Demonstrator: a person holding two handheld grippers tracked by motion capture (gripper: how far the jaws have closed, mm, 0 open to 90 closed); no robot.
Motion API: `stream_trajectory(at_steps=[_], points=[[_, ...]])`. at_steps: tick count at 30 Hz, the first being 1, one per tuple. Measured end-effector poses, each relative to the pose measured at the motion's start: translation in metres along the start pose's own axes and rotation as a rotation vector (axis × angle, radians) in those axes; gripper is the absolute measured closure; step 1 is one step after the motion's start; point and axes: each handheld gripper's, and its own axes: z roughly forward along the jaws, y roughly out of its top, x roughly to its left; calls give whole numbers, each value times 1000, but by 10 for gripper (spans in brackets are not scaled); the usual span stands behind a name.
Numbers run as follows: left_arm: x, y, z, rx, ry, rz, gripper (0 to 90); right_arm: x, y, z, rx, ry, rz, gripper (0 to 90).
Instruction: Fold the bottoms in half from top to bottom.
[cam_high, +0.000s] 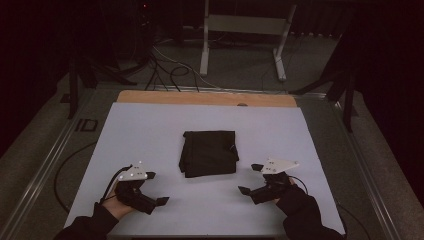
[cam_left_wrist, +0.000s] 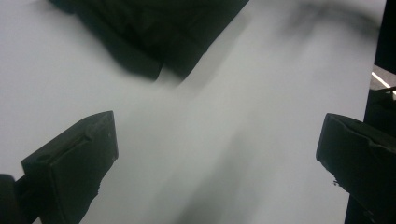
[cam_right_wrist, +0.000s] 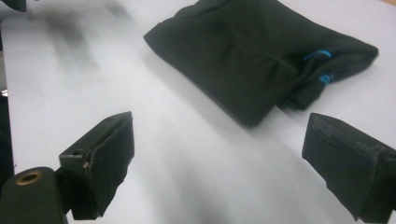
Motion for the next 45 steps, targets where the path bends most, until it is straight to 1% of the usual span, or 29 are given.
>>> stream_trajectory(at_steps=[3,8,12,14,15,17,18,21,23,25,27,28,31,33,34,36,38,40,42,45], points=[[1,-6,-5,-2,11,-14,0,-2,-7,-6,1,-14,8,93],[1,-15,-10,6,14,-34,0,-4,-18,-18,6,-35,28,93],[3,-21,-13,8,37,-63,0,-5,-27,-25,15,-58,61,93],[3,-22,-14,8,44,-67,0,-5,-29,-27,18,-61,68,93],[4,-25,-17,11,56,-77,0,-5,-34,-32,29,-78,81,93],[4,-26,-20,14,64,-83,0,-5,-35,-32,29,-81,83,93],[4,-27,-21,12,67,-84,0,-6,-38,-35,28,-86,97,93],[5,-32,-28,12,79,-95,0,-8,-45,-42,26,-105,115,93],[6,-35,-31,12,86,-97,0,-8,-46,-43,27,-106,119,93],[6,-37,-33,13,90,-101,0,-8,-53,-48,27,-126,133,94],[6,-39,-36,9,97,-105,0,-8,-55,-50,32,-131,135,94],[6,-40,-36,10,100,-104,0,-7,-58,-52,30,-140,147,94],[6,-41,-38,0,103,-109,0,-7,-61,-58,17,-145,164,95],[5,-41,-38,-8,103,-110,0,-6,-64,-59,25,-152,168,95],[5,-41,-38,-10,106,-106,0,-7,-64,-58,30,-146,170,95],[4,-40,-37,-15,110,-103,0,-7,-64,-57,26,-145,164,95],[3,-40,-37,-21,110,-102,0,-9,-63,-54,17,-141,175,96],[3,-41,-35,-19,106,-103,0,-10,-63,-53,12,-137,172,96],[2,-41,-34,-17,100,-101,0,-9,-63,-52,20,-142,163,96],[1,-40,-33,-26,94,-104,0,-9,-63,-52,18,-140,164,95]])
